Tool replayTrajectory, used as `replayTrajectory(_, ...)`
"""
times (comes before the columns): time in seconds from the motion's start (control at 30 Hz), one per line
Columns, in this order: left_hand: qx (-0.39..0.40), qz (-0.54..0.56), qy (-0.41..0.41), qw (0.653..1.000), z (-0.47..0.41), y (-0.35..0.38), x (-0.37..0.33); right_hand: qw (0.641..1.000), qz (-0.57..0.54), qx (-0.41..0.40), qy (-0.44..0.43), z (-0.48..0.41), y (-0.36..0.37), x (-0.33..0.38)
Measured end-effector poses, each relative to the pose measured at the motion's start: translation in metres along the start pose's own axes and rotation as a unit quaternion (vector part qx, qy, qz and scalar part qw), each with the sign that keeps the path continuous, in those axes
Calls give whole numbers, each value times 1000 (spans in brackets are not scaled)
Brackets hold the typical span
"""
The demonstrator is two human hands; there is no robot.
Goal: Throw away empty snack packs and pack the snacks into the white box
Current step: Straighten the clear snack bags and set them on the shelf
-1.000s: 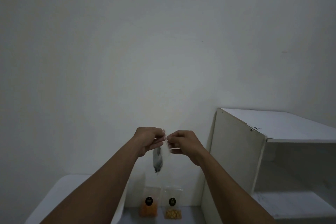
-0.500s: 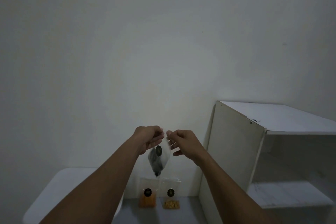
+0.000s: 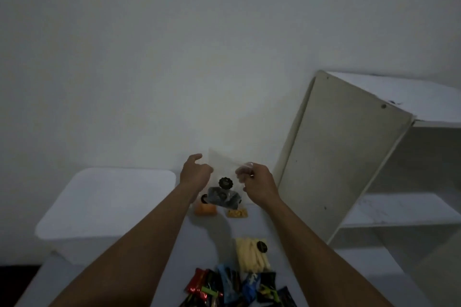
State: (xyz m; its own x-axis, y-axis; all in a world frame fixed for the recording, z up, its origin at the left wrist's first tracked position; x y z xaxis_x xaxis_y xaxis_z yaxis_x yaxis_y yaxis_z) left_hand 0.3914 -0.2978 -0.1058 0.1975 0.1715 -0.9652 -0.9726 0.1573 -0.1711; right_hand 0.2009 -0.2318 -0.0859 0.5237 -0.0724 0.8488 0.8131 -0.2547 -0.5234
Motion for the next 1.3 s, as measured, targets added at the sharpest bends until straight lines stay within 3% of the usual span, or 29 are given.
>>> replayTrajectory(0.13, 94, -31, -54, 994, -18, 25, 76, 999, -19, 30, 31, -15, 30, -45)
replayTrajectory(0.27, 53, -38, -82, 995, -37, 22, 127, 997, -50, 24, 53, -33, 60, -88)
replayTrajectory(0.4, 26, -64, -97, 993, -59, 22, 166, 992, -27, 71, 100, -45, 101, -133)
replayTrajectory(0.7, -113, -53, -139, 982, -92, 10, 204, 980, -63, 85, 168, -68, 154, -191)
replayTrajectory(1.07, -148, -69, -172, 971, -116, 14, 226, 982, -61, 73, 162, -86, 175, -206)
replayTrajectory(1.3, -128, -53, -164, 977, -121, 23, 229, 969, -106, 90, 204, -85, 181, -213)
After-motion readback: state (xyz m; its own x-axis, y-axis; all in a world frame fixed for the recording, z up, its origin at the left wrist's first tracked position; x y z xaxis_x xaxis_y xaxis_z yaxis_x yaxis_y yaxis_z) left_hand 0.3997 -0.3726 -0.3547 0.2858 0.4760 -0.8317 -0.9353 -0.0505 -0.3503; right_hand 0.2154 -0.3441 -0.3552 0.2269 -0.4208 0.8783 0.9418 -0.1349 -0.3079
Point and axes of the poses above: each hand's wrist, its own z-axis away from the middle knuckle, its own y-axis out of the palm, x = y × z, the point moved 10 cm from there along -z, towards the middle knuckle, and after that the axes turned 5 degrees about x, right-handed, at the moved point
